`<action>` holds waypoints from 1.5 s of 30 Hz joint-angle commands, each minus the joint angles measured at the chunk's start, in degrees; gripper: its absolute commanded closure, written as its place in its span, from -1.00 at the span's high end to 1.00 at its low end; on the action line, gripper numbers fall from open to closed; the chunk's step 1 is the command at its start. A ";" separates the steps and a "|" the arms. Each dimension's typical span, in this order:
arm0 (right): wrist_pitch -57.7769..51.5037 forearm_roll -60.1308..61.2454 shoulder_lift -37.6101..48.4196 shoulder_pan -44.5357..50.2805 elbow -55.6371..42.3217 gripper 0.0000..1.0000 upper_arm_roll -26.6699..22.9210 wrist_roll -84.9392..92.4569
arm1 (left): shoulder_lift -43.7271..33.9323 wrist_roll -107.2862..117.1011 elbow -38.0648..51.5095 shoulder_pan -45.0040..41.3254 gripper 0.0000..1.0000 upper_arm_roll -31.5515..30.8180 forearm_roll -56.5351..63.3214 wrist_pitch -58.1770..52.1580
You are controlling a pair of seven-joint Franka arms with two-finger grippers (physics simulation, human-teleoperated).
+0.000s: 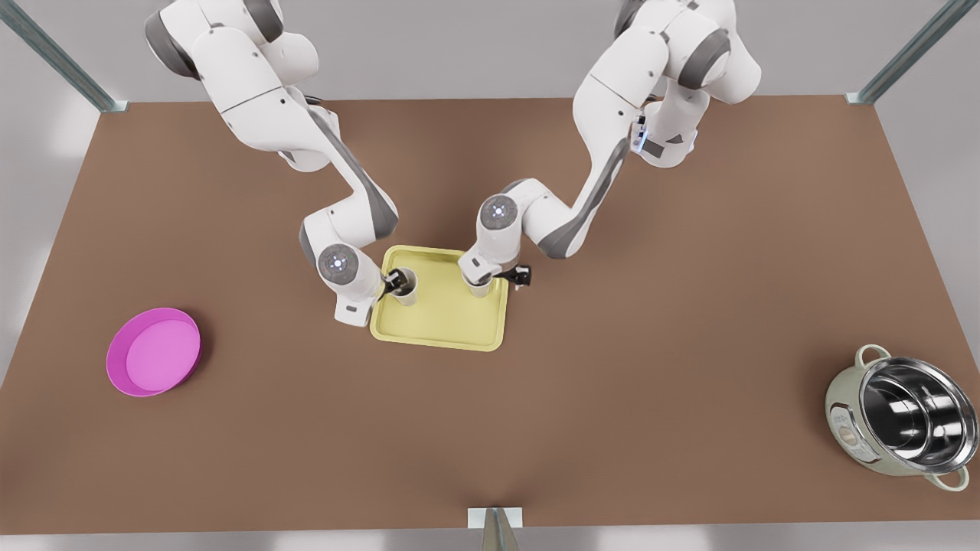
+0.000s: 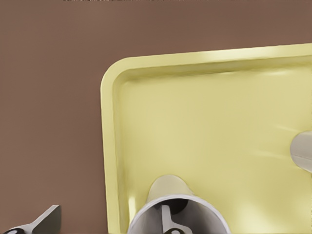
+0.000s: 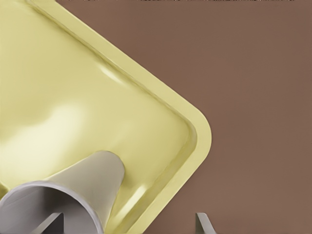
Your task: Use the left arm to pick up the white IKEA cup from the tray and place it on the middle-left position; use the right arm to pick up the white IKEA cup from the tray and place it on the middle-right position
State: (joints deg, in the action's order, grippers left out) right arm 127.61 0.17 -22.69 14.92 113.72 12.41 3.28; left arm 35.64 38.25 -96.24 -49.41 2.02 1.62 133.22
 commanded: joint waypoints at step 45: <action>-11.42 -4.13 -14.04 -24.94 -28.29 -0.76 -2.74 42.16 | -19.03 -37.11 -33.75 24.36 -0.61 1.23 -5.83 29.73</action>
State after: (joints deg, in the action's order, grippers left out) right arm 116.22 -2.98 -36.01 -9.60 86.33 9.64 22.51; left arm 16.63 15.79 -130.01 -25.07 3.27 -3.98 160.46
